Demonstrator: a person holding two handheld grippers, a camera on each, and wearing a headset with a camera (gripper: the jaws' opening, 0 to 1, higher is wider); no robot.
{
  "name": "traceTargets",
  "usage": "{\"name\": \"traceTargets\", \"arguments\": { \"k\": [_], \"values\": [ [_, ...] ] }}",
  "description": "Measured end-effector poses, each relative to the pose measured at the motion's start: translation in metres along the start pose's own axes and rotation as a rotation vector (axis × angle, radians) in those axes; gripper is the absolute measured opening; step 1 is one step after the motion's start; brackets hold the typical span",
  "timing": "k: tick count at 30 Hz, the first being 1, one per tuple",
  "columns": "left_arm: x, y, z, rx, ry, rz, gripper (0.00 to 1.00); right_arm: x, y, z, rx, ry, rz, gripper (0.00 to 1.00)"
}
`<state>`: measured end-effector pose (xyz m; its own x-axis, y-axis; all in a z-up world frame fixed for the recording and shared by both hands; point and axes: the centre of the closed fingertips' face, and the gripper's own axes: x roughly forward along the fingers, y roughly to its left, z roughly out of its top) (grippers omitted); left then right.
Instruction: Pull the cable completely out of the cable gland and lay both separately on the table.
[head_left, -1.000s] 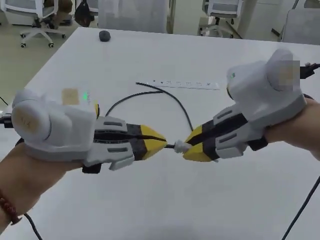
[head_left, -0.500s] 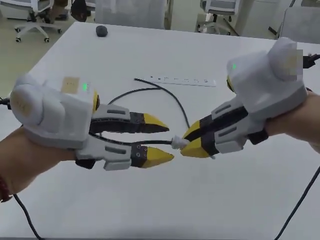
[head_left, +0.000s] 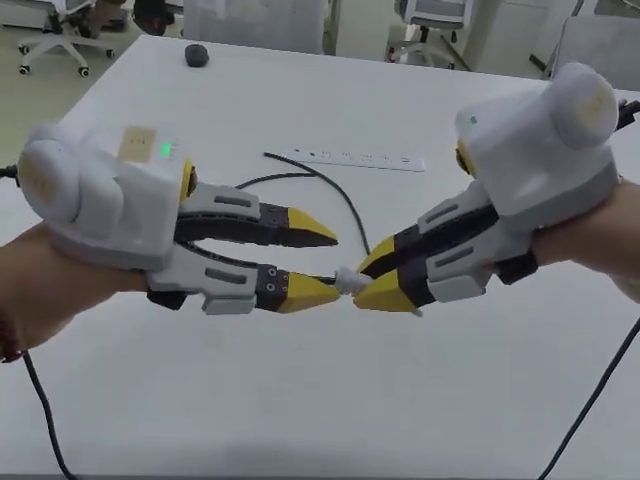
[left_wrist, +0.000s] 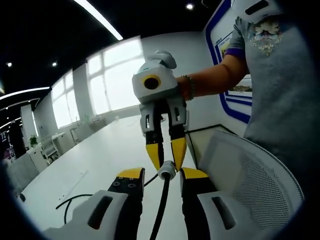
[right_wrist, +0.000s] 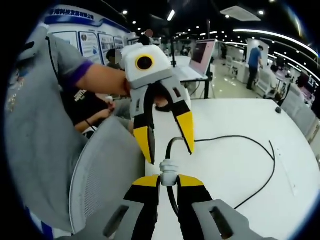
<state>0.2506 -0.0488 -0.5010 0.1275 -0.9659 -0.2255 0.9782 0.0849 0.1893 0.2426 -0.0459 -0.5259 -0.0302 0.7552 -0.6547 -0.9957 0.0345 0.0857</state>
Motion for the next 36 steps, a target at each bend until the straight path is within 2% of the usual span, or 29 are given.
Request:
{"name": "traceTargets", "arguments": {
  "k": [3,5,12,20,29,36],
  "values": [
    [0.001,-0.003,-0.001,0.014,0.002,-0.035,0.29,-0.001,0.002,0.003,-0.010,-0.018,0.020,0.08],
    [0.001,-0.003,0.001,0.016,-0.013,-0.051,0.28,-0.003,0.003,0.005,-0.005,-0.032,0.033,0.08],
    [0.001,0.001,0.007,0.010,-0.058,-0.067,0.27,-0.007,0.003,0.015,0.003,-0.078,0.065,0.08],
    [0.001,0.004,0.007,0.006,-0.071,-0.081,0.25,-0.004,0.004,0.016,-0.009,-0.076,0.086,0.08],
    [-0.003,0.002,0.008,-0.009,-0.097,-0.108,0.22,-0.005,0.004,0.020,-0.009,-0.098,0.111,0.08],
    [-0.002,-0.005,0.008,-0.011,-0.102,-0.134,0.18,-0.004,0.006,0.019,-0.010,-0.099,0.141,0.08]
  ]
}}
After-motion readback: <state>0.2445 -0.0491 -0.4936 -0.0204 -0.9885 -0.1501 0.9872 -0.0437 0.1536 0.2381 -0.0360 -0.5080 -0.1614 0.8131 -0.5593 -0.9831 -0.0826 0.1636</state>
